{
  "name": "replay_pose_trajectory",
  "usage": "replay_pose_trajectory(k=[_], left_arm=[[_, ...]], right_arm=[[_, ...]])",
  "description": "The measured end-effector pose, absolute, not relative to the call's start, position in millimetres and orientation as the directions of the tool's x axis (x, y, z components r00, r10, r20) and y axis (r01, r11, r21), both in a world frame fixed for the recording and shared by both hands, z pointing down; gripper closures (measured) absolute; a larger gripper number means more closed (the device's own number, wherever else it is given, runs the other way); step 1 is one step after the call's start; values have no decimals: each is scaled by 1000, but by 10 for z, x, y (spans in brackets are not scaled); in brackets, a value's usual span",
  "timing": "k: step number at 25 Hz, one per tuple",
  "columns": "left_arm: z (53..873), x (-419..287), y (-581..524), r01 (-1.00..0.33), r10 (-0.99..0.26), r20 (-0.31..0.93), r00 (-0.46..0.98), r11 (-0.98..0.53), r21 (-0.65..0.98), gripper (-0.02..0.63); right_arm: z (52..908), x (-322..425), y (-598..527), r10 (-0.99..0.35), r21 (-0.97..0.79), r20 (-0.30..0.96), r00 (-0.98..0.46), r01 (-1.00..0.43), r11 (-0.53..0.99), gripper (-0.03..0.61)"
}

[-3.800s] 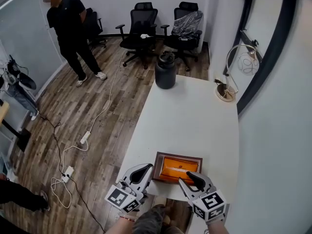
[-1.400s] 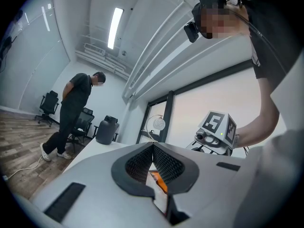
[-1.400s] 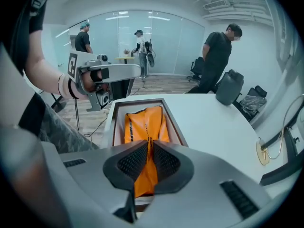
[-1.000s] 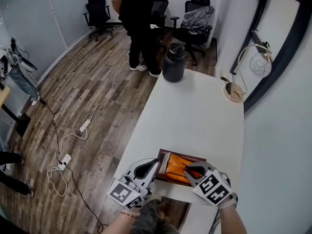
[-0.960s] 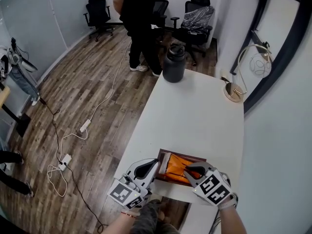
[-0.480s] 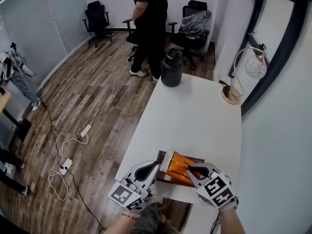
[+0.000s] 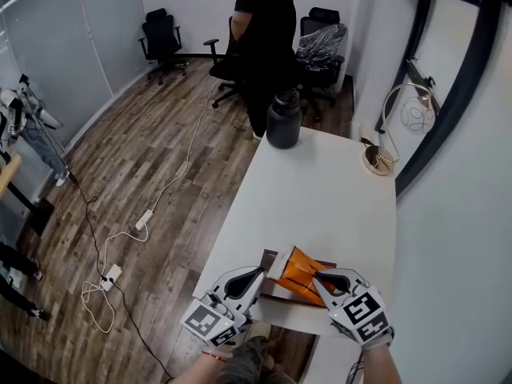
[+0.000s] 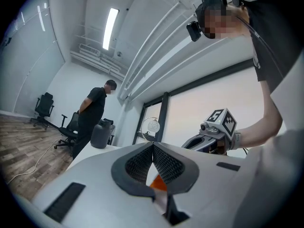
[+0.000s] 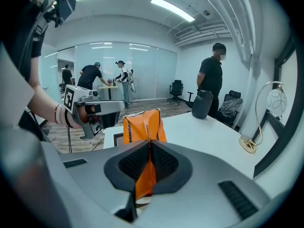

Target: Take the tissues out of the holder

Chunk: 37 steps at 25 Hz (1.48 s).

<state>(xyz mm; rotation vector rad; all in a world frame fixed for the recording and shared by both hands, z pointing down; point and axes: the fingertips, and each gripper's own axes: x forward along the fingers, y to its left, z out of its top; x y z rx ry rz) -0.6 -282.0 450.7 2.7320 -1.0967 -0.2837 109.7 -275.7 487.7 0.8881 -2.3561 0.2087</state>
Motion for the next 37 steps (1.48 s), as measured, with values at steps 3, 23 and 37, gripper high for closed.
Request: replay_pose_trajectory(k=[3, 23, 37], left_arm=[[4501, -6, -2811, -656, -694, -108, 712, -712, 248, 607], [4264, 145, -2625, -617, -653, -146, 743, -753, 227, 607], [4158, 260, -2507, -583, -620, -170, 766, -781, 223, 607]], right_arm=[[4828, 1092, -2739, -556, 56, 582, -594, -653, 756, 561], [4597, 1125, -2614, -624, 8, 500, -601, -717, 697, 571], [4540, 959, -2555, -631, -37, 453, -630, -720, 692, 573]])
